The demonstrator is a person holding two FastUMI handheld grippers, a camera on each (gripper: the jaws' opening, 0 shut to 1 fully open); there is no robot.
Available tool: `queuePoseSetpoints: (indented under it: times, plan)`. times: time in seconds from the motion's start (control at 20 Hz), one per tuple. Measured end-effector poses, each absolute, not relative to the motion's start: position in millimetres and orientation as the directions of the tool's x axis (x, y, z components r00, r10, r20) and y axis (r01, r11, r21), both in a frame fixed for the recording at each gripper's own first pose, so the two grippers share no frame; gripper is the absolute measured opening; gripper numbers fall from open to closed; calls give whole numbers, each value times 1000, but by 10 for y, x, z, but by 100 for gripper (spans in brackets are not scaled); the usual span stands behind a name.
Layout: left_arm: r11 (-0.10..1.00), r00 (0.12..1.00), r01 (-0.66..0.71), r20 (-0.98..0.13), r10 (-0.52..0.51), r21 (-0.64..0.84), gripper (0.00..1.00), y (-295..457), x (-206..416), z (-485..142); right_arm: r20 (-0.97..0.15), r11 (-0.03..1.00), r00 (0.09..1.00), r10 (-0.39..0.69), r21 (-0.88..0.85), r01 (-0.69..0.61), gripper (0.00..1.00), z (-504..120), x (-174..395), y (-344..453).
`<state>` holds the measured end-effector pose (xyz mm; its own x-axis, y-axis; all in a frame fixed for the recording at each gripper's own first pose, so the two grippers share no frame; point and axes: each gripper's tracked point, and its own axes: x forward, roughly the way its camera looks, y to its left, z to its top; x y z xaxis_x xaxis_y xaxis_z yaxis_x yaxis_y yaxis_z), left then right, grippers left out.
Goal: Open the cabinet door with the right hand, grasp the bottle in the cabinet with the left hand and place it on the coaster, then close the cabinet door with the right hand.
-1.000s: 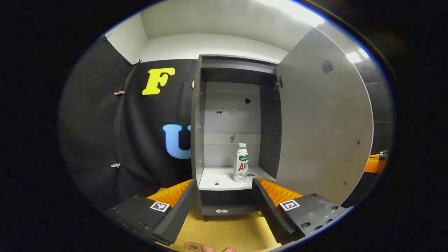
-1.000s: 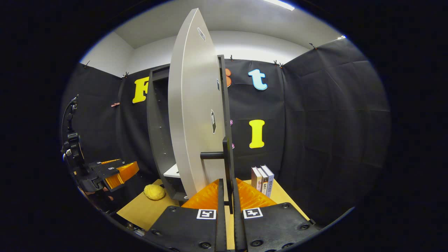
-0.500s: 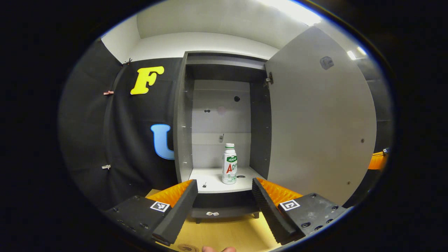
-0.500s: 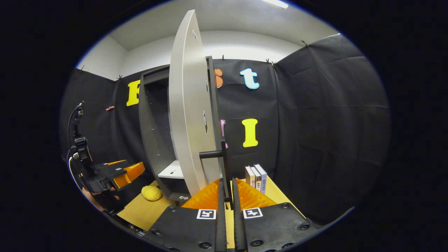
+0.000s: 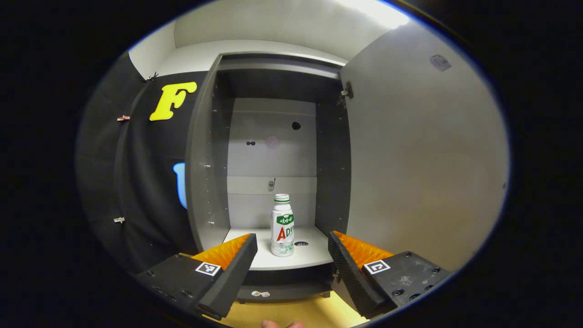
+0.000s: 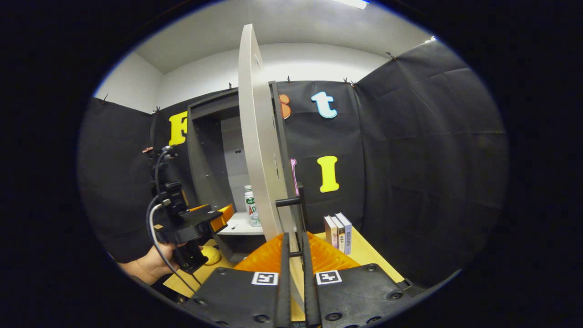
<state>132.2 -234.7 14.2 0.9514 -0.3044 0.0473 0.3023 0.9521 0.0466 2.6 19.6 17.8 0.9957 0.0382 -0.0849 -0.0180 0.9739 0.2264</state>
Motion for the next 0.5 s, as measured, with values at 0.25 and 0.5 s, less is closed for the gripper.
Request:
queuePoseSetpoints:
  times: [0.25, 0.5]
  plan:
    - [962, 962, 268, 41, -271, 55, 98, -2490, 2118, 97, -76, 976, 995, 71, 209, -54, 72, 174, -157, 297]
    - [971, 973, 232, -3, -232, 52, 99, -2621, 2814, -82, -46, 978, 998, 46, 208, -35, 98, 208, -197, 243]
